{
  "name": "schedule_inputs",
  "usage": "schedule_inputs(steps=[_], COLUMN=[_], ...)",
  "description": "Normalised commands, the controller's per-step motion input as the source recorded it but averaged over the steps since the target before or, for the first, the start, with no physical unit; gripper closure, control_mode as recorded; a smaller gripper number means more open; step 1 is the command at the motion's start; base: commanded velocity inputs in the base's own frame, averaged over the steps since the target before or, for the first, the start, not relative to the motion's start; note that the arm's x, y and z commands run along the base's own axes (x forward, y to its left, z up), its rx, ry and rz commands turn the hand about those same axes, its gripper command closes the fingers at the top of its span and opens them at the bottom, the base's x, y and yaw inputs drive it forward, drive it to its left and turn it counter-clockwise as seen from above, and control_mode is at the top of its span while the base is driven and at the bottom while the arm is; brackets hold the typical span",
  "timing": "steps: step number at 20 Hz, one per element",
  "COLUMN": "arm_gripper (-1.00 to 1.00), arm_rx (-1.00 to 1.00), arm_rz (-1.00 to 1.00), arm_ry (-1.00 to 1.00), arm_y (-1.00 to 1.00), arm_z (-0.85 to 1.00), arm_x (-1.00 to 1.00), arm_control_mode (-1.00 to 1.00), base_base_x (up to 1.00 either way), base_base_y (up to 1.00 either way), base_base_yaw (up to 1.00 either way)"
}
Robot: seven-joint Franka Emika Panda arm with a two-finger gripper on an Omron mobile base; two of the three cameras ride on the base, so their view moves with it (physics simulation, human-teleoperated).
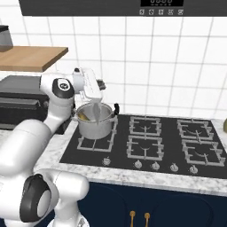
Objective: Put the cucumber and lime in the pot. Retrieve the spatula and lightly stir the vegetables in the pot.
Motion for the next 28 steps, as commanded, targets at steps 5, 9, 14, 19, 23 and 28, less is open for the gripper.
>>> schedule_inputs(steps=[5, 9, 14, 19, 23, 28], arm_gripper=[1.00, 1.00, 1.00, 1.00, 1.00, 1.00], arm_rx=[-0.14, -0.15, -0.07, 0.00, 0.00, 0.00], arm_rz=[0.05, 0.00, 0.00, 0.02, 0.10, 0.12], arm_ry=[-0.03, 0.00, 0.00, 0.00, 0.00, 0.00], arm_y=[0.46, 0.63, 0.30, 0.23, 0.04, 0.00], arm_z=[0.51, 0.22, 0.14, -0.07, -0.12, -0.08], arm_x=[0.09, 0.14, 0.02, 0.23, 0.24, 0.01], arm_control_mode=[-1.00, -1.00, -1.00, -1.00, -1.00, -1.00], base_base_x=[0.00, 0.00, 0.00, 0.00, 0.00, 0.00], base_base_y=[0.00, 0.00, 0.00, 0.00, 0.00, 0.00], base_base_yaw=[0.00, 0.00, 0.00, 0.00, 0.00, 0.00])
